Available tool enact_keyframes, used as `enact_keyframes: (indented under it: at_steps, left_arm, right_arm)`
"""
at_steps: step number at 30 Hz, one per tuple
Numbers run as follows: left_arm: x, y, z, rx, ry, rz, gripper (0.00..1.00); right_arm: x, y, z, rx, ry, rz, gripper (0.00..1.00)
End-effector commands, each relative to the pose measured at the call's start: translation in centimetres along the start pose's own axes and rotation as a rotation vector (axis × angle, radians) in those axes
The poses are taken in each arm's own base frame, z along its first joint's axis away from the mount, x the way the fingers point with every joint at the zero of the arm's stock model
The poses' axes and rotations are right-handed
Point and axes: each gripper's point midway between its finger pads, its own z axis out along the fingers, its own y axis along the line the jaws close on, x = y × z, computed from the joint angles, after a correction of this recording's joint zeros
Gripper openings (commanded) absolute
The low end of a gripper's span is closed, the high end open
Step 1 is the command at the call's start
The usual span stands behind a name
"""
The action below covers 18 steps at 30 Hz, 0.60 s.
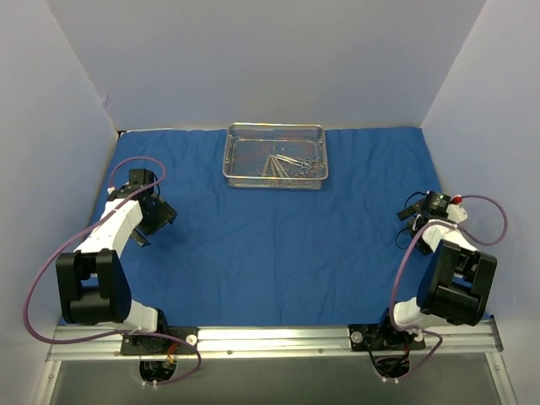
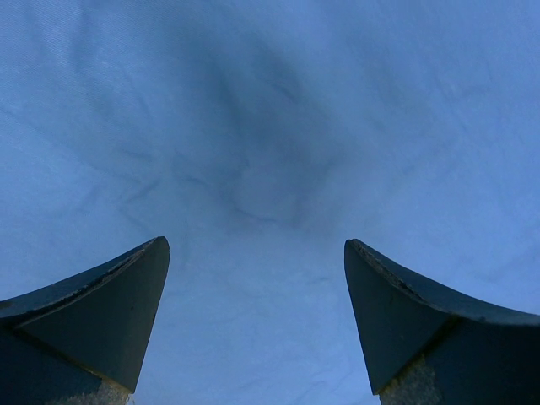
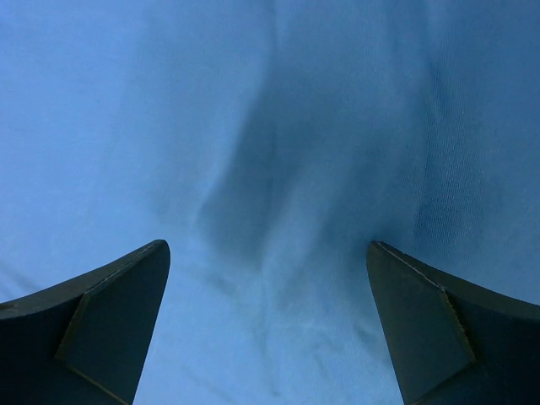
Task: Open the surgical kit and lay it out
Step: Smooth out the surgical kit at the center of the board.
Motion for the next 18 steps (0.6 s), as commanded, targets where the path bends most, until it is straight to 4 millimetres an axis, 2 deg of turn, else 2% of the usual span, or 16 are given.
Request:
enact_keyframes:
  at_steps: [1,3,4,9,10,12,14,17,18]
  left_arm:
    - [-1.8,-0.7,-0.6,0.037,-0.031,-0.029,0.94]
    - [-1.9,-0.3,-0.3,0.03,-0.021,-0.037,0.94]
    - [-2.0,-0.2,-0.3,0.027,-0.02,-0.039,0.94]
    - [-2.5,0.8,0.2,0.008,-0.014,-0.064,0.94]
    - [-2.4,0.9,0.4,0.007,-0.002,-0.068,0.94]
    - [-2.7,1.2,0.6,0.0,0.005,-0.076,0.94]
    - [-2.9,1.1,0.9,-0.008,0.006,-0.076,0.94]
    - [-3.4,1.1,1.4,-0.027,0.004,-0.075,0.94]
    - [-3.4,1.2,1.5,-0.035,0.005,-0.075,0.94]
  right_arm:
    - [-0.8,-0.4,0.7,0.03,-0.014,0.024,0.97]
    - [-0.1,-2.4,1.0,0.105,0.015,0.036,0.97]
    - [0.5,-4.2,0.9,0.168,0.046,0.053,0.97]
    - [-0.3,-8.7,-0.3,0.337,0.007,0.095,0.97]
    - [-0.5,-9.0,-0.7,0.352,-0.002,0.095,0.97]
    - [-1.0,-9.0,-1.1,0.349,-0.025,0.101,0.97]
    - [-1.8,-8.0,-1.7,0.309,-0.057,0.09,0.97]
    - [-2.6,-5.5,-2.4,0.216,-0.086,0.046,0.97]
    - [-2.5,-4.1,-2.6,0.169,-0.089,-0.003,0.97]
